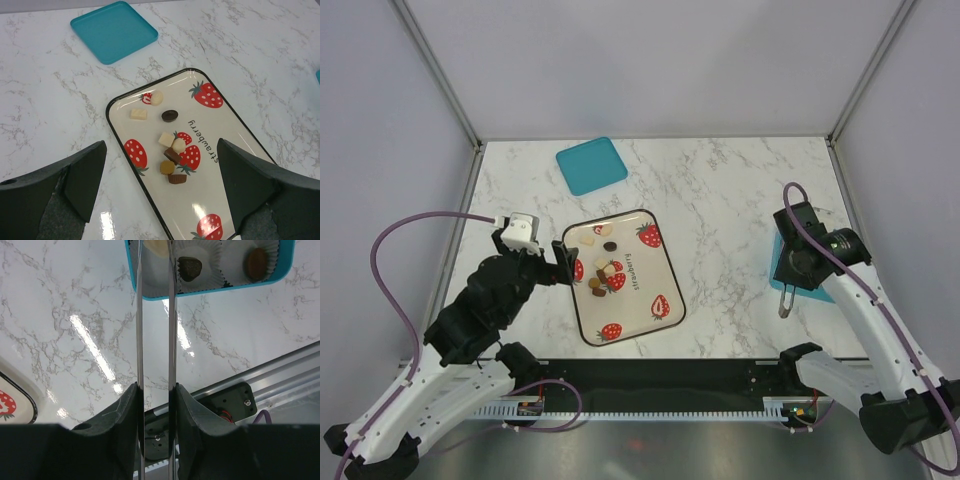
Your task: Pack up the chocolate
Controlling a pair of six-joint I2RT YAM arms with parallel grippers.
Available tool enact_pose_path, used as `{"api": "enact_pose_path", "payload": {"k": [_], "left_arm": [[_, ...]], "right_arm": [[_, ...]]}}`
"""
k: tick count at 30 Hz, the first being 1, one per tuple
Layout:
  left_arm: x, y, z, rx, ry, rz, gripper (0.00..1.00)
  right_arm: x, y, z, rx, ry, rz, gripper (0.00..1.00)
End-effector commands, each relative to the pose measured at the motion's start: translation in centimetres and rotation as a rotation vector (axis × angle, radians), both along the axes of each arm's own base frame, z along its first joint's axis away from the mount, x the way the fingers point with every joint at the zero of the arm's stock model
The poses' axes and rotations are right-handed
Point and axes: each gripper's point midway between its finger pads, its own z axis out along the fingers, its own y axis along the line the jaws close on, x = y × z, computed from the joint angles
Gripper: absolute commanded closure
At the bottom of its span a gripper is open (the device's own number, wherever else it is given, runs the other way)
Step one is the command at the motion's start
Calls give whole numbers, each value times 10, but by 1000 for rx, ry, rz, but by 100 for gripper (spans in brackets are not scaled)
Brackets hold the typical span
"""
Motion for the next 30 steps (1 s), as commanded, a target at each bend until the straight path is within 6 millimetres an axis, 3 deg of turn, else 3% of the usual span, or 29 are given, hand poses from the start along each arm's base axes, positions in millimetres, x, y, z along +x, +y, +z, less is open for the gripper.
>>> {"api": "enact_pose_path", "payload": {"k": [1,21,30], "left_arm": [[0,-4,14,-40,-43,-14,0],[1,0,15,-39,-48,6,0],[2,0,13,-33,-43,9,0]], "right_arm": [[-10,-10,-4,-17,19,-13,60],[-8,-5,-29,46,22,-25,59],[-8,-9,-29,45,8,-40,57]]}}
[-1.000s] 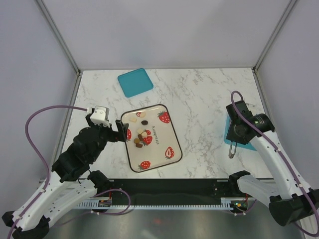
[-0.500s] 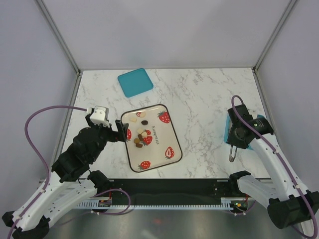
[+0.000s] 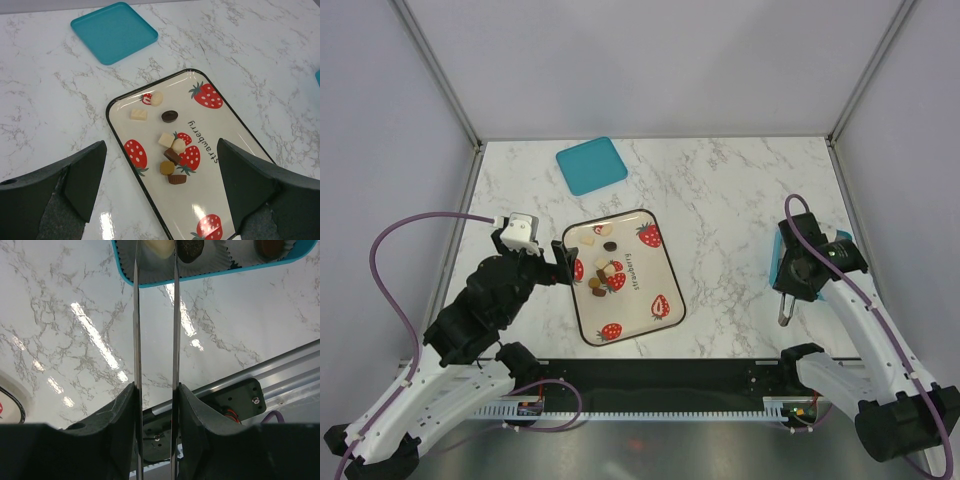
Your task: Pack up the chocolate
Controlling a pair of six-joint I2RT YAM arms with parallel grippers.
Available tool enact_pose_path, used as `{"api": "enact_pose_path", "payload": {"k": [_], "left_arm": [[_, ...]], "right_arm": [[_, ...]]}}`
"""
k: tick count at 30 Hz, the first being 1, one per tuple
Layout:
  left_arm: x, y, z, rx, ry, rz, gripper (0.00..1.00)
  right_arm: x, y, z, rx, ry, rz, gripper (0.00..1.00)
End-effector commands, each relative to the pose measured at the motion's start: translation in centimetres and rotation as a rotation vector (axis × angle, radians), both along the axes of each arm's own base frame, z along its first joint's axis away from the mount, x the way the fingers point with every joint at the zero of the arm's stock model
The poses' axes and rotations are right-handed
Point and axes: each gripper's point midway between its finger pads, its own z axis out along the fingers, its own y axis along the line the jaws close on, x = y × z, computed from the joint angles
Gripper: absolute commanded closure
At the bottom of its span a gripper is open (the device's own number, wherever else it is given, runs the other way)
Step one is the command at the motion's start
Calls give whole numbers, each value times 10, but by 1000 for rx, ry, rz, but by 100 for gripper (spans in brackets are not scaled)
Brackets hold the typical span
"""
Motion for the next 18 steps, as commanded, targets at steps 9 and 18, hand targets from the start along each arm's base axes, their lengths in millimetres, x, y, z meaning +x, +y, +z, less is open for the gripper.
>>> {"api": "enact_pose_path", "payload": {"k": [9,18], "left_arm": [[3,0,12,-28,-38,13,0],[3,0,11,-26,-37,14,0]], "right_arm": [[8,2,8,25,-63,-7,54],[9,1,9,22,-72,-10,53]]}}
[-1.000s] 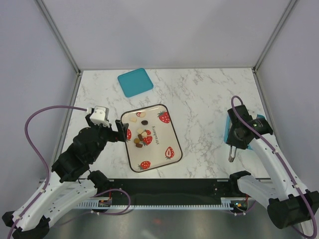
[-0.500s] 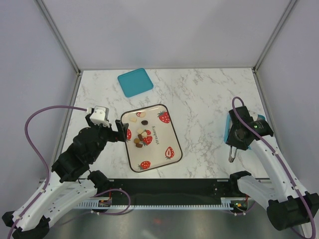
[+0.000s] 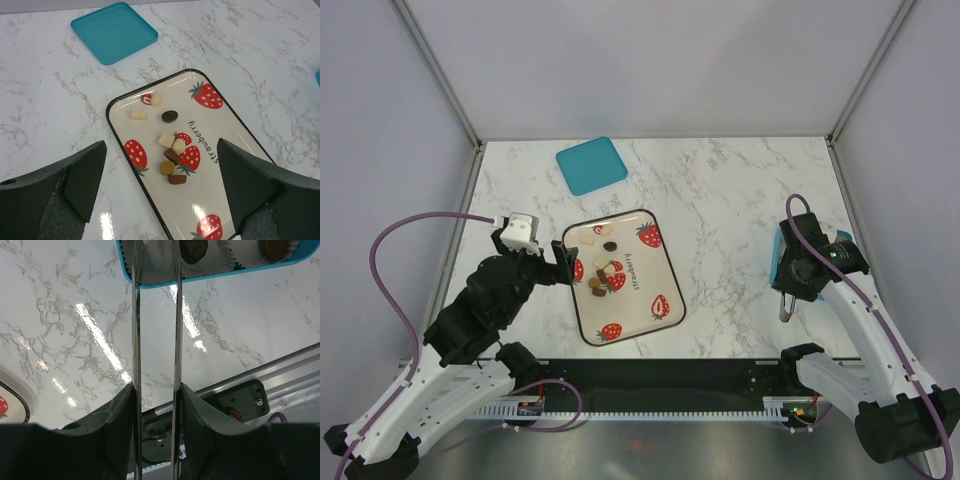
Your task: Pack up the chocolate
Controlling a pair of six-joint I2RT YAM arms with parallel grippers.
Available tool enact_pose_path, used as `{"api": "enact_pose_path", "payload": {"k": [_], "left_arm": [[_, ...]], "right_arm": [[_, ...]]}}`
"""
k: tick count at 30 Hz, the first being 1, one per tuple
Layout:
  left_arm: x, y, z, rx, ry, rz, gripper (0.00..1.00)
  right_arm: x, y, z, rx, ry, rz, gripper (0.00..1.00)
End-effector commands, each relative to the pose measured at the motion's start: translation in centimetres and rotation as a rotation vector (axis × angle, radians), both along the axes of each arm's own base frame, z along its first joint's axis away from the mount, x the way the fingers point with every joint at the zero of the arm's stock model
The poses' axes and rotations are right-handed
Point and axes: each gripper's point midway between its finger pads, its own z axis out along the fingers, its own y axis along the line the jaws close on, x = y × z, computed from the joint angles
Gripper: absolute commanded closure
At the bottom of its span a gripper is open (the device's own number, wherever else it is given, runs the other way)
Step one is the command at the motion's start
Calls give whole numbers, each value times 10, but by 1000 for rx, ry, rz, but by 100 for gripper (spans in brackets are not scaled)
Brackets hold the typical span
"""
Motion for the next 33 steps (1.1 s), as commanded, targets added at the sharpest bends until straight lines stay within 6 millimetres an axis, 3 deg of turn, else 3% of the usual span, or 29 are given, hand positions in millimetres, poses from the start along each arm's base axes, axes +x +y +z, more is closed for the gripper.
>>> {"api": "enact_pose_path", "payload": {"k": [1,7,14,19,25,30,33], "left_arm": [[3,0,12,-27,-37,14,0],[3,0,11,-24,-37,15,0],[4,2,11,-21,-39,27,0],[4,1,11,-16,-37,22,0],[5,6,10,-9,-39,44,0],[5,10,10,-8,-41,65,0],[3,12,11,-19,-40,72,0]], "right_arm": [[8,0,8,6,-57,-7,53],[13,-6,20,-29,-82,0,53],[30,-5,65,-45,-150,51,53],[53,17,84,40,-206,148,55],[81,67,90,110,-275,313,55],[87,147,79,162,-310,521,54],[81,192,66,184,-325,636,54]]}}
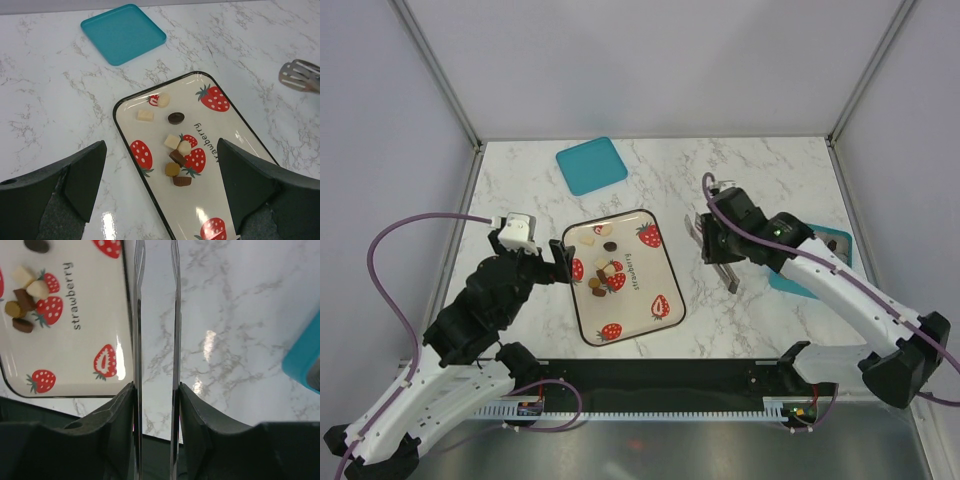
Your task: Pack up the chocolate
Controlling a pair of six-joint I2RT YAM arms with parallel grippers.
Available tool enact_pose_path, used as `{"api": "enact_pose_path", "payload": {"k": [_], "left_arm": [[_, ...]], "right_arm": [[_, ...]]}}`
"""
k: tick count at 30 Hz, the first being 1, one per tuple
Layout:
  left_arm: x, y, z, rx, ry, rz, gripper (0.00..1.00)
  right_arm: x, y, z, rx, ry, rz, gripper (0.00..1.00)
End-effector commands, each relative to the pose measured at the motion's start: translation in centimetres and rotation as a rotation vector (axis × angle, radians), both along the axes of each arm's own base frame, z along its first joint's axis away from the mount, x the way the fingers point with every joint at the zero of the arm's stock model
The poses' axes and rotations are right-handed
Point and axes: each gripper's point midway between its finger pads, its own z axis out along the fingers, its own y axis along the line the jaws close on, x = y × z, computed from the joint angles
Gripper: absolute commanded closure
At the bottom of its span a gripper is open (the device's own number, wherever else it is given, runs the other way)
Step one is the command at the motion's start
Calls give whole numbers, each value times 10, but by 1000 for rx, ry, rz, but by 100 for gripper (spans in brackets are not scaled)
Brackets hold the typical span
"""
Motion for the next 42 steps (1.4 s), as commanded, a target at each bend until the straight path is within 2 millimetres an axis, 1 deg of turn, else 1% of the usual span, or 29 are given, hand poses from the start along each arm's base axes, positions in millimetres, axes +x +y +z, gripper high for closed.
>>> {"api": "enact_pose_path", "payload": {"k": [1,2,4,5,7,8,10,11,13,14,16,17,20,23,28,42], "left_arm": [[1,7,12,-28,-35,38,0],[-1,8,13,-37,-36,42,0],[-2,10,16,-46,-40,50,0],[-2,12,16,-50,-42,58,0],[-3,14,16,-53,-47,65,0],[-2,16,16,-50,-47,81,0],[-2,20,17,-50,-55,97,0],[-2,22,18,-50,-59,107,0],[-3,24,20,-60,-69,110,0],[-4,26,21,-63,-74,115,0],[-5,27,21,-68,-80,118,0],[-5,28,22,-70,-83,124,0],[-5,28,22,-69,-83,125,0],[-4,28,21,-67,-82,125,0],[-4,28,21,-66,-82,123,0],[-3,27,20,-59,-82,121,0]], "right_arm": [[7,54,4,81,-92,103,54],[-1,77,0,96,-102,171,53],[-11,100,-3,103,-123,258,53],[-22,122,-5,114,-146,331,53],[-35,140,-5,106,-189,416,51],[-46,155,-8,116,-204,475,50],[-57,169,-11,143,-200,533,50],[-62,178,-16,154,-203,566,50],[-69,186,-22,160,-193,612,49],[-73,193,-28,146,-184,634,49],[-77,198,-35,119,-181,666,49],[-81,204,-41,102,-172,683,49],[-86,209,-55,61,-160,714,49],[-88,210,-65,34,-146,728,49],[-90,208,-76,6,-130,737,49],[-91,205,-98,-33,-90,734,50]]}}
